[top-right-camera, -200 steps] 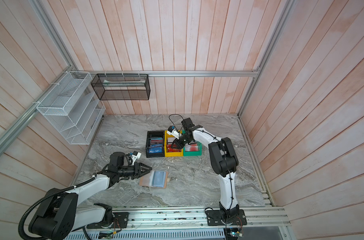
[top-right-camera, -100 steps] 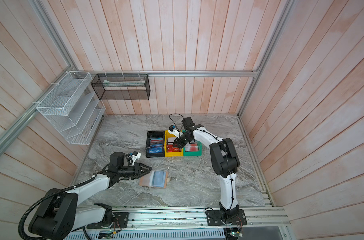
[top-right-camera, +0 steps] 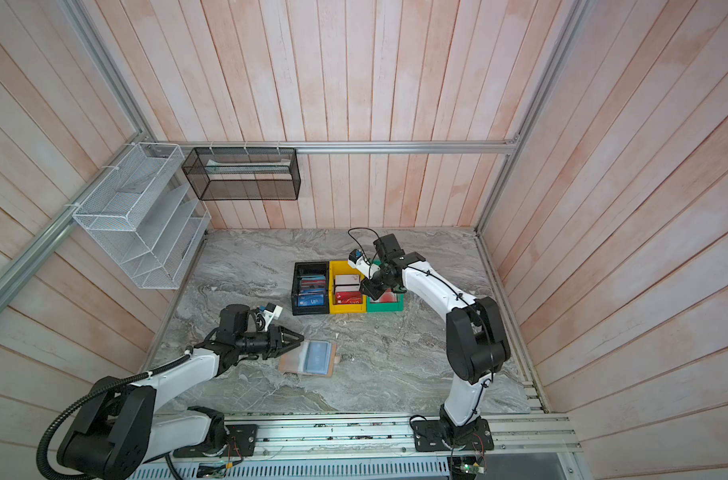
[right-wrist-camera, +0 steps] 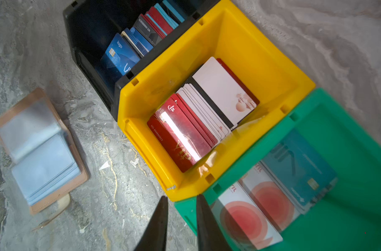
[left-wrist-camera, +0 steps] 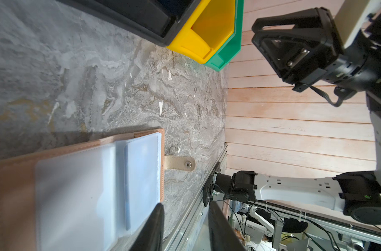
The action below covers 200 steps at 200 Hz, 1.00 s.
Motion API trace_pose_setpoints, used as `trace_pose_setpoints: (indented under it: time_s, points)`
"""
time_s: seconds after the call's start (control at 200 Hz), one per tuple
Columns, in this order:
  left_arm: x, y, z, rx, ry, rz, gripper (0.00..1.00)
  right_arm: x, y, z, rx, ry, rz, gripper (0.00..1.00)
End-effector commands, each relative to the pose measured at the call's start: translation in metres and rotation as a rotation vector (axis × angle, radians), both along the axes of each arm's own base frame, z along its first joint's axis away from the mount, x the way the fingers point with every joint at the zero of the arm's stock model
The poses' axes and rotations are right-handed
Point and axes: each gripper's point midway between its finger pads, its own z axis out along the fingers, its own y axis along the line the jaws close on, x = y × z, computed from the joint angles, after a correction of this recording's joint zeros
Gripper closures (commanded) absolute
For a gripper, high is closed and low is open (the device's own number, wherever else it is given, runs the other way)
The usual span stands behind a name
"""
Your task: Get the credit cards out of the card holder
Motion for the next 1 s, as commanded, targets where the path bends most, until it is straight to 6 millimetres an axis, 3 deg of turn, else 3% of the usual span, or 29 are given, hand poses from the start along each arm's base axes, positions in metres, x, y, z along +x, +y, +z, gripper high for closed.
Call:
trace_pose_setpoints:
  time_s: [0.0,0.1,0.27,0.4,0.51,0.665,0.995]
  points:
    - [0.004,-0.001,0.002,0.0,-0.027,-0.002,0.63,-0.005,-0.008,0.01,-0.001,-0.019,-0.044,0.76]
    - [0.005,0.0,-0.002,0.006,-0.014,0.005,0.63,-0.024,0.002,0.013,0.051,0.011,-0.026,0.75]
    - [0.005,0.005,-0.021,0.052,0.043,0.034,0.68,-0.09,0.045,-0.008,0.169,0.146,0.088,0.77]
    - [-0.001,0.01,-0.038,0.086,0.09,0.055,0.73,-0.141,0.08,-0.024,0.233,0.237,0.175,0.85]
    - [-0.007,0.015,-0.048,0.115,0.112,0.073,0.79,-0.166,0.098,-0.036,0.248,0.297,0.206,0.89]
    - [-0.011,0.024,-0.063,0.18,0.143,0.108,0.92,-0.176,0.107,-0.053,0.266,0.367,0.178,0.96]
    - [-0.018,0.032,-0.078,0.233,0.181,0.132,0.95,-0.175,0.111,-0.089,0.217,0.441,0.109,1.0]
